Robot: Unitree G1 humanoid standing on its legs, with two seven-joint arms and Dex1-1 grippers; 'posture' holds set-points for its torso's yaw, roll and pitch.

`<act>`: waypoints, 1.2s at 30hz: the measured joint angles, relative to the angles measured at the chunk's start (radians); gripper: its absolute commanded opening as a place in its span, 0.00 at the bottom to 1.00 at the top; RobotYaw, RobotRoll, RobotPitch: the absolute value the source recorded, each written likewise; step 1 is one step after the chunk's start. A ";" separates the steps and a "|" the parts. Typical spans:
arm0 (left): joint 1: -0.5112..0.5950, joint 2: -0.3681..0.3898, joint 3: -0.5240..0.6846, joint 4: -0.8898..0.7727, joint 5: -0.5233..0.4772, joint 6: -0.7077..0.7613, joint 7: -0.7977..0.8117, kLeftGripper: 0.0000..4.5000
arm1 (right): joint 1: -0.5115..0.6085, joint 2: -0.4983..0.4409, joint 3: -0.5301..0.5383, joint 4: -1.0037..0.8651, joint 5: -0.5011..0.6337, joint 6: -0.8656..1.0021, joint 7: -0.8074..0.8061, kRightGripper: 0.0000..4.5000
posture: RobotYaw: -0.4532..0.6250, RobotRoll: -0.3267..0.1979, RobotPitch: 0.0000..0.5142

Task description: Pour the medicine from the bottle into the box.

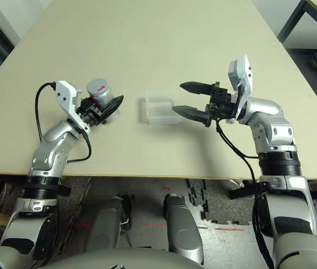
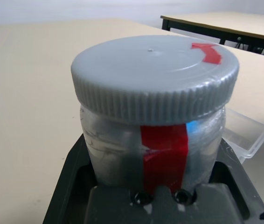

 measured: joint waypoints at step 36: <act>-0.134 -0.021 -0.060 0.132 0.033 -0.050 -0.081 0.58 | -0.284 0.318 0.140 0.322 -0.210 -0.160 -0.135 1.00 | 0.26 0.62 0.33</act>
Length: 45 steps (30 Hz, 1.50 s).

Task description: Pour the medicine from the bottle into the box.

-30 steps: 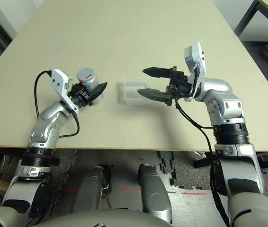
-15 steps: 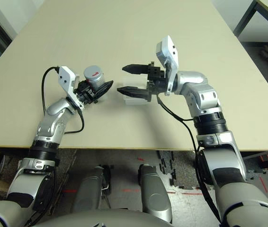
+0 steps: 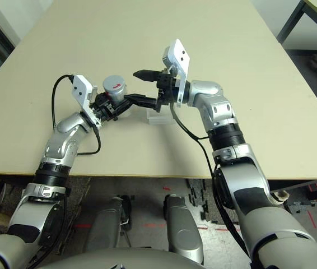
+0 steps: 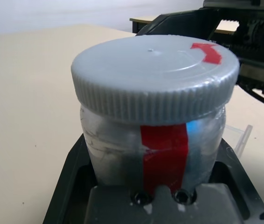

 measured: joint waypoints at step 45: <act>-0.244 -0.079 -0.017 0.338 0.068 -0.139 -0.110 0.58 | -0.074 -0.060 -0.030 0.114 -0.020 -0.065 -0.013 0.78 | 0.21 0.62 0.32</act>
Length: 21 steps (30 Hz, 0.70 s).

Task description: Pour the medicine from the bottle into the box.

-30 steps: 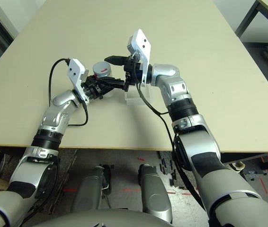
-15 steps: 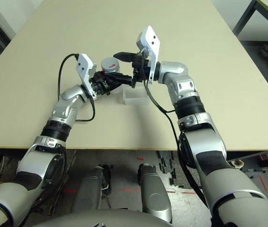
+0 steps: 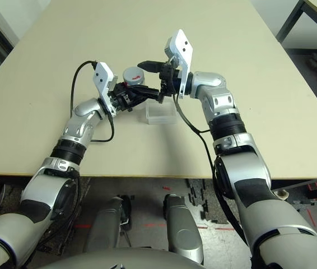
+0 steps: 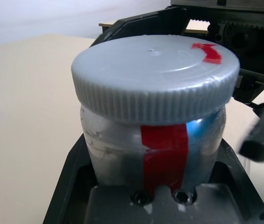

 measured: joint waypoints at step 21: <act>-0.030 0.006 -0.003 -0.051 -0.017 0.088 -0.077 0.58 | -0.016 -0.036 -0.040 -0.003 0.070 0.062 0.129 0.58 | 0.20 0.62 0.29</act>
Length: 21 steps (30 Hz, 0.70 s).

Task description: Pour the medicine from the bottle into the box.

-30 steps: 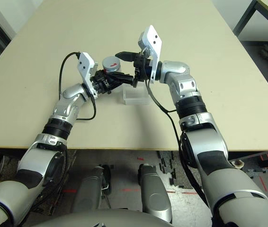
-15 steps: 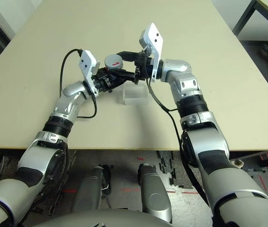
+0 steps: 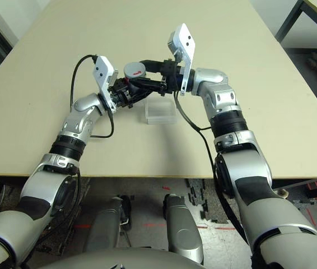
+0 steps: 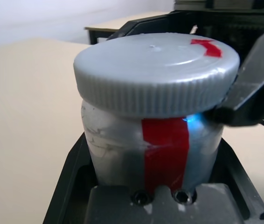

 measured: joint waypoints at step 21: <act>-0.028 0.010 0.007 -0.033 -0.030 0.040 -0.046 0.58 | -0.048 -0.009 -0.045 0.034 0.040 0.023 0.143 1.00 | 0.20 0.62 0.28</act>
